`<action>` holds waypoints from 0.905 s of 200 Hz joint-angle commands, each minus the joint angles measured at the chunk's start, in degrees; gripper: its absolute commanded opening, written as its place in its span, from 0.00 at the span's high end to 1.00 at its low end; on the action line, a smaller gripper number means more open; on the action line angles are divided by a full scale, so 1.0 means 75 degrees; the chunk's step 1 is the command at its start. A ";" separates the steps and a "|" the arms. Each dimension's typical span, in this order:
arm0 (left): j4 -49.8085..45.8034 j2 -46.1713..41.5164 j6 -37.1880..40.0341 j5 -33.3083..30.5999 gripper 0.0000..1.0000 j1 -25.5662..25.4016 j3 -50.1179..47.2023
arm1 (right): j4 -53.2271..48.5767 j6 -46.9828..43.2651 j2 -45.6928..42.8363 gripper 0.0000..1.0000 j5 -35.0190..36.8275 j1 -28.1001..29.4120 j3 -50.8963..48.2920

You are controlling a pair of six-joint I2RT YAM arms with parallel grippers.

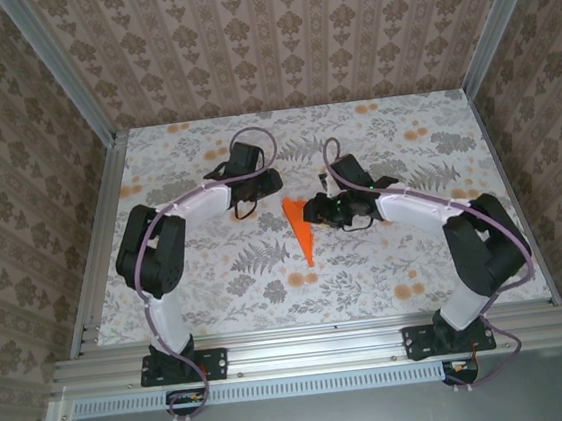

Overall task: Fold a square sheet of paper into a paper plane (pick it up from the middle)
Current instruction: Fold the wing for the fifth time at the center of the table, then move a paper plane to the center of the table.

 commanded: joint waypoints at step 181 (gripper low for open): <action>-0.6455 0.3094 0.0509 -0.4275 0.44 -0.3203 0.4788 | 0.0259 0.0967 -0.1294 0.30 0.1419 -0.2590 -0.2442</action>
